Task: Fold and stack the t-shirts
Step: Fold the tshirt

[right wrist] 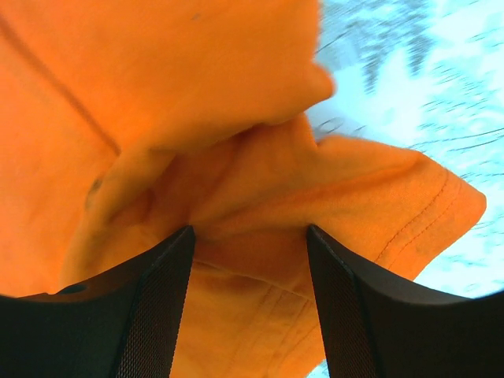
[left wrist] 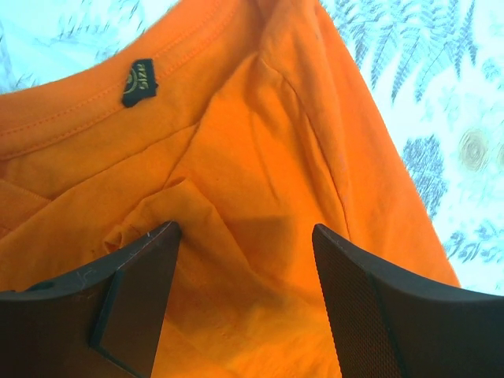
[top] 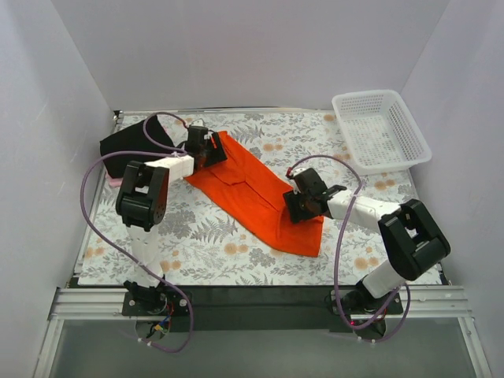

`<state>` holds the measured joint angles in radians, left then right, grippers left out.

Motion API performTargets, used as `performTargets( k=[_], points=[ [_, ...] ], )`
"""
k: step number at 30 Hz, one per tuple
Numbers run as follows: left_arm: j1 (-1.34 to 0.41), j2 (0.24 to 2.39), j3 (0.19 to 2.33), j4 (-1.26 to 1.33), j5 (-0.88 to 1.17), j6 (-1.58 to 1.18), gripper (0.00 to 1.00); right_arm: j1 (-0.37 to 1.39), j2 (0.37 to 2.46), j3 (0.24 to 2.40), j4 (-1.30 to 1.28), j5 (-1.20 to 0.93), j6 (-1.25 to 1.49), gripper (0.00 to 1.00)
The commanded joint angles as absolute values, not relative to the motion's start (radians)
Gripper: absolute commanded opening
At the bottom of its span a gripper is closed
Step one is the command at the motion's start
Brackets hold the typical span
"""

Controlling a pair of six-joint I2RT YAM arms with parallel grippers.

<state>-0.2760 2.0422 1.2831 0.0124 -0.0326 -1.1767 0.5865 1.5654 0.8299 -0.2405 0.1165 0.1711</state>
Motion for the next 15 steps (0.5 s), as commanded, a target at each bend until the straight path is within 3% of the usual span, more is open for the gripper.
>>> performTargets(
  k=[1, 10, 15],
  points=[
    [-0.279, 2.126, 1.357, -0.097, -0.008, -1.155, 0.64, 0.650, 1.508, 0.779, -0.337, 0.049, 0.215, 0.54],
    [-0.307, 2.198, 1.525, -0.100, 0.035, -1.101, 0.64, 0.807, 1.419, 0.709, -0.262, -0.184, 0.268, 0.54],
    [-0.313, 2.149, 1.549, -0.092, 0.054, -1.095, 0.64, 0.865, 1.336, 0.764, -0.241, -0.207, 0.287, 0.54]
  ],
)
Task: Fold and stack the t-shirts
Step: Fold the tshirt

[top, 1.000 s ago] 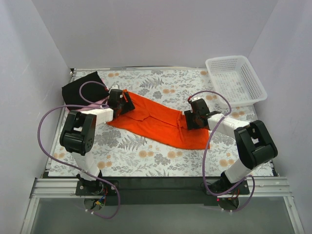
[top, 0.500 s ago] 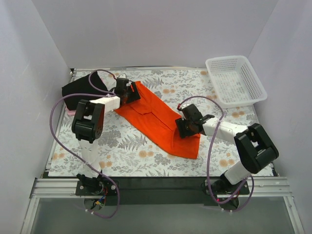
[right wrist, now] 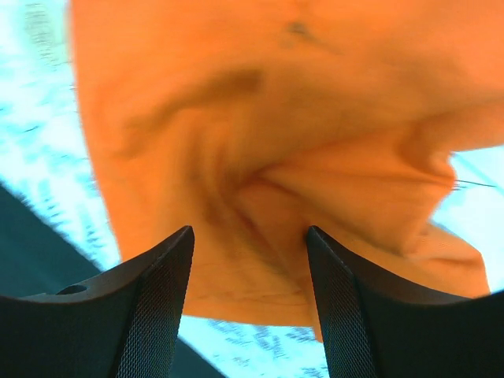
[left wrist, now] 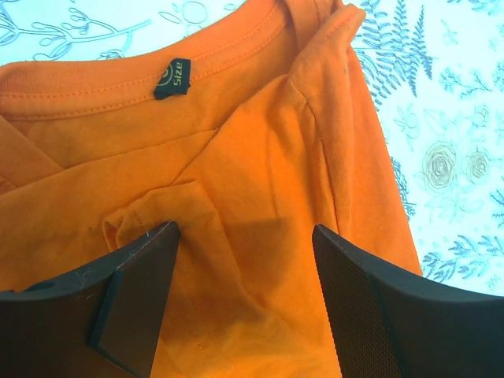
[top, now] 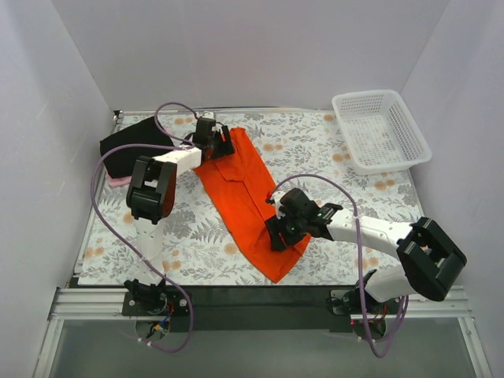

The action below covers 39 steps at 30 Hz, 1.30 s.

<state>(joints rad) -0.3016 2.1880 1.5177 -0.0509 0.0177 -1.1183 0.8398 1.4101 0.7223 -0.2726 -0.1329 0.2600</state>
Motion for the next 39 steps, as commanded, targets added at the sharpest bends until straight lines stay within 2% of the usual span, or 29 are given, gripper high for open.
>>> performTargets(
  k=[1, 8, 12, 14, 21, 30, 39],
  points=[
    [-0.317, 2.134, 1.555, -0.095, 0.052, -1.091, 0.64, 0.867, 1.318, 0.779, -0.242, -0.206, 0.284, 0.54],
    [-0.344, 1.890, 1.505, -0.066, 0.026, -1.091, 0.67, 0.867, 1.218, 0.960, -0.278, -0.054, 0.233, 0.59],
    [-0.347, 1.693, 1.338, -0.031, 0.012, -1.109, 0.69, 0.854, 1.310, 1.063, -0.282, 0.037, 0.184, 0.61],
    [-0.347, 1.636, 1.266, -0.037, -0.061, -1.117, 0.69, 0.832, 1.362, 1.129, -0.282, 0.063, 0.157, 0.61],
    [-0.348, 1.462, 0.961, -0.015, -0.129, -1.181, 0.70, 0.723, 1.624, 1.291, -0.238, 0.038, 0.103, 0.59],
    [-0.347, 1.511, 0.793, 0.115, -0.126, -1.227, 0.70, 0.652, 1.801, 1.353, -0.167, -0.021, 0.057, 0.57],
    [-0.347, 1.647, 0.810, 0.196, -0.097, -1.235, 0.70, 0.635, 1.891, 1.348, -0.101, -0.083, 0.045, 0.53]
  ],
)
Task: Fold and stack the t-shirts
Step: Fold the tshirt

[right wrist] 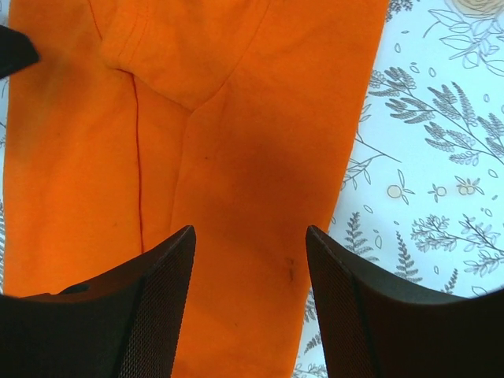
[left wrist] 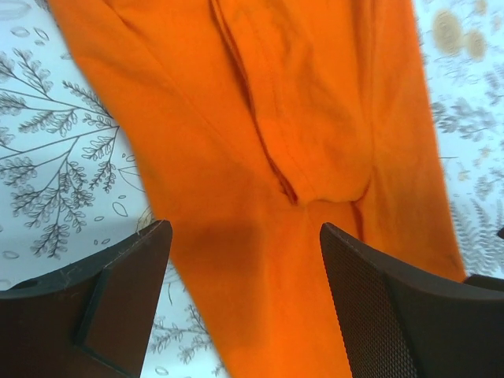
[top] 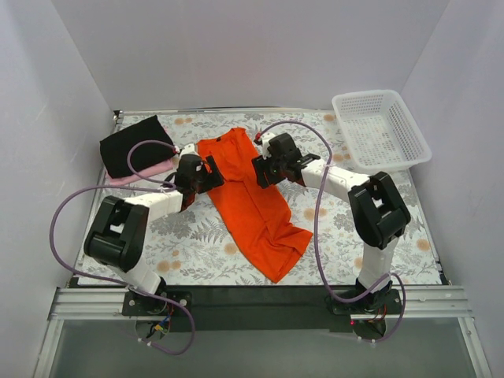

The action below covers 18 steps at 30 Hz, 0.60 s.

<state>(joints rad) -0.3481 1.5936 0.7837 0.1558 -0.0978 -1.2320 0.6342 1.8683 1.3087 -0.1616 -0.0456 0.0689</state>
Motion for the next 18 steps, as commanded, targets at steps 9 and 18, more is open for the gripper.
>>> performTargets(
  k=[9, 18],
  points=[
    [-0.347, 1.790, 0.896, 0.193, -0.097, -1.221, 0.70, 0.634, 1.966, 1.362, -0.084, -0.084, 0.023, 0.49],
    [-0.347, 1.919, 1.015, 0.160, -0.078, -1.186, 0.70, 0.621, 2.025, 1.338, -0.083, -0.040, 0.028, 0.48]
  ],
)
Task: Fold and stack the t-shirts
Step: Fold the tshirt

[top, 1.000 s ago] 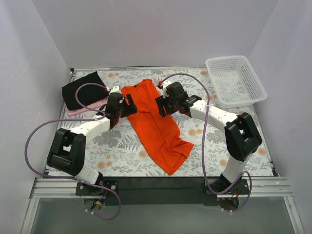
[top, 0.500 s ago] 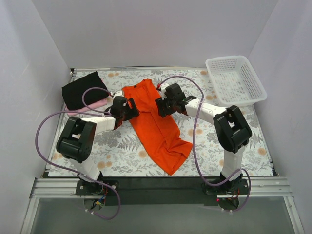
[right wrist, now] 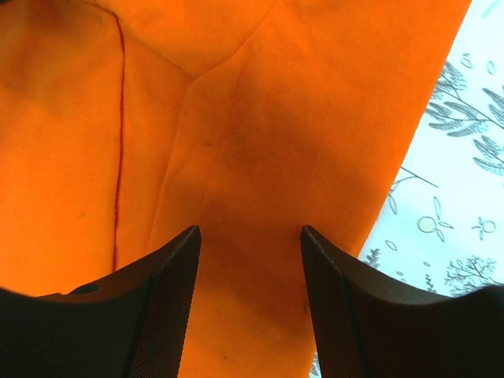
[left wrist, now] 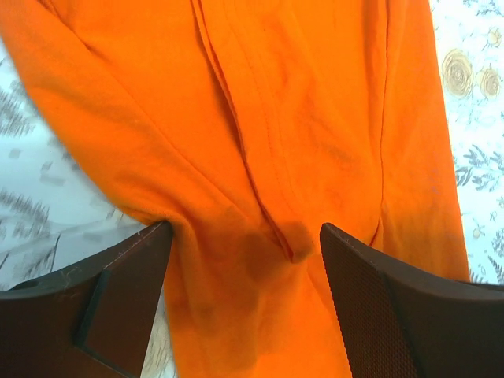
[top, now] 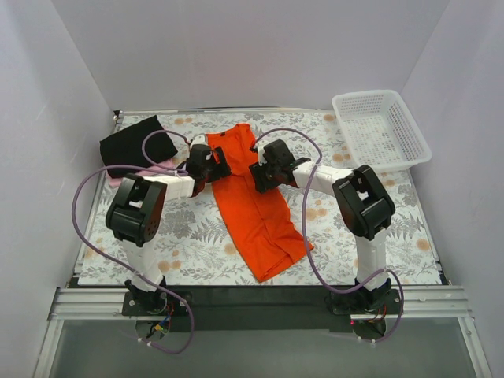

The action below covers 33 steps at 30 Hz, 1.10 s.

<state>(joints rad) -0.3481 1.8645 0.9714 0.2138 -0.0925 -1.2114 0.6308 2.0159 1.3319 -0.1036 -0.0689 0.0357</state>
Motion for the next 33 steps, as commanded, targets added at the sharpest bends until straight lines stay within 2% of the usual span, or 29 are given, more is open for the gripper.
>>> performTargets(
  k=[1, 13, 33],
  points=[
    [-0.348, 1.933, 1.032, 0.153, -0.071, -1.172, 0.70, 0.618, 2.022, 1.327, -0.084, -0.034, 0.040, 0.48],
    [-0.360, 2.091, 1.235, 0.127, 0.063, -1.098, 0.70, 0.609, 1.898, 1.097, -0.107, 0.040, 0.144, 0.49],
    [-0.380, 2.169, 1.348, 0.098, 0.037, -1.092, 0.70, 0.502, 1.993, 1.252, -0.132, 0.008, 0.097, 0.50]
  ],
)
